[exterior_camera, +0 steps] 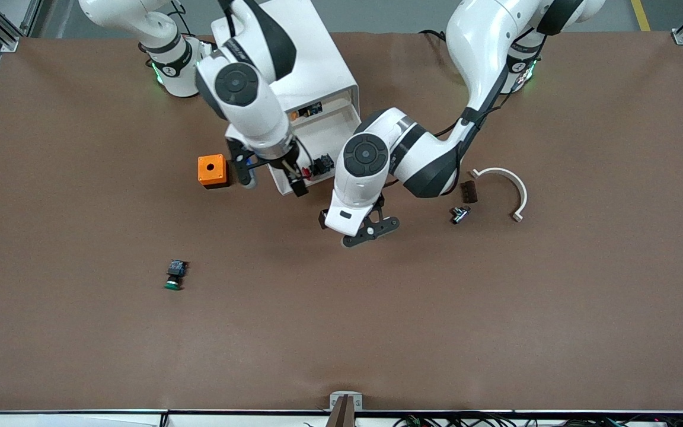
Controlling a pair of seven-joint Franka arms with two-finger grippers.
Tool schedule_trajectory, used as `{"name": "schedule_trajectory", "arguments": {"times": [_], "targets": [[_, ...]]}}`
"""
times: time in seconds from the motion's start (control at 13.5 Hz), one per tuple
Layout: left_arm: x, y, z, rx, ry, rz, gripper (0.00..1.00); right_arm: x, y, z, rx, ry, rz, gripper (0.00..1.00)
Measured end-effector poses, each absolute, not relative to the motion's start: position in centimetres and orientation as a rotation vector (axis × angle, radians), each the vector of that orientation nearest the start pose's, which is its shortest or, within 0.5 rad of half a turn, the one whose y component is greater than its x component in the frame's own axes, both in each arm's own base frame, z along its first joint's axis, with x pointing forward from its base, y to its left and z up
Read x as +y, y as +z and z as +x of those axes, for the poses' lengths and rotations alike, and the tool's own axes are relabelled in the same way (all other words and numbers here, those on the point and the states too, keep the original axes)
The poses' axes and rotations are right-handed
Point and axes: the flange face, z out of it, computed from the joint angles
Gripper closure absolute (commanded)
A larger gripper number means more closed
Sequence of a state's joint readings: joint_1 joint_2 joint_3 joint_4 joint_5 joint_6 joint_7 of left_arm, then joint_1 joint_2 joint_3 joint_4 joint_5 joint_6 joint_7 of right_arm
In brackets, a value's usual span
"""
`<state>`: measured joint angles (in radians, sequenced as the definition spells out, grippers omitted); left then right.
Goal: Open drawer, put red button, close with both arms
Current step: 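Release the red button in the drawer while the left gripper approaches, then push the drawer shut with the left gripper while the right gripper withdraws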
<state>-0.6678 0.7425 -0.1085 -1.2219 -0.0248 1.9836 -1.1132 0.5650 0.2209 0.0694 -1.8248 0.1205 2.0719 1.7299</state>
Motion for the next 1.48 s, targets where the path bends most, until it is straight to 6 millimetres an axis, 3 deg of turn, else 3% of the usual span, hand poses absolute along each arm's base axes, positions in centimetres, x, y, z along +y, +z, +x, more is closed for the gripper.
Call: {"name": "schedule_trajectory", "arguments": {"times": [0.3,0.74,0.96,1.26,1.48], "targets": [[-53.0,32.3,52.5,-0.661,0.173,-3.132,0.00,27.9,45.8,54.6,1.425,0.152,-2.720,0.00],[-55.2,30.9,49.2,-0.702,0.237,-3.096,0.00,14.6,47.1,58.7,0.872,0.148,-3.009,0.00],[-56.3,30.7,47.6,-0.661,0.275,-3.105,0.00,8.9,48.3,59.5,0.596,0.103,-3.102,0.00],[-57.7,30.9,45.9,-0.632,0.338,-3.124,0.00,0.7,51.4,59.3,0.287,0.032,-3.133,0.00],[-58.7,30.8,44.3,-0.585,0.393,-3.135,0.00,-1.6,54.3,58.2,0.102,-0.033,-3.163,0.00]]}}
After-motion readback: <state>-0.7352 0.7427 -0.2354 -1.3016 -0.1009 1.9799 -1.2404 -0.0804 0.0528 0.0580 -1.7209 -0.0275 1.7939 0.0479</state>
